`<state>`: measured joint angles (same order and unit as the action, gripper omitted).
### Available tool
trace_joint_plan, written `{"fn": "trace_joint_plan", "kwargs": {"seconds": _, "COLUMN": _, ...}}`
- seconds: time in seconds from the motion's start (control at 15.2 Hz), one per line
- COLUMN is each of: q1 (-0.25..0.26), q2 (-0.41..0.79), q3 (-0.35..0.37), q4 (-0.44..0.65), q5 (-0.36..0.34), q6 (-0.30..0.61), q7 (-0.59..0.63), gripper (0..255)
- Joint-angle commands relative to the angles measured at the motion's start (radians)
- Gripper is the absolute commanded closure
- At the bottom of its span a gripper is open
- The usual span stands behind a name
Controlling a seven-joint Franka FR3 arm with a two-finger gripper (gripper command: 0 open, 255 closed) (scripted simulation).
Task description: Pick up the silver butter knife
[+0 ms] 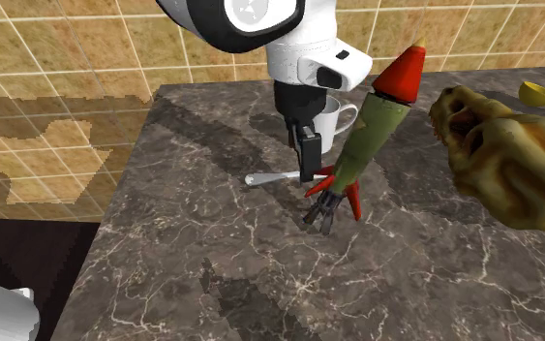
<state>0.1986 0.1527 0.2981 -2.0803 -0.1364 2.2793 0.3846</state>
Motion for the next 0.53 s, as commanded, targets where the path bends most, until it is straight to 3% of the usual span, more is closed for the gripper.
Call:
{"fn": "trace_joint_plan", "kwargs": {"seconds": 0.0, "q1": 0.021, "q2": 0.073, "q3": 0.002, "q4": 0.064, "q5": -0.042, "q6": 0.012, "q7": 0.042, "gripper": 0}}
{"fn": "trace_joint_plan", "kwargs": {"seconds": 0.46, "q1": 0.036, "q2": 0.142, "q3": -0.010, "q4": 0.062, "q5": -0.081, "q6": 0.082, "q7": 0.075, "gripper": 0}}
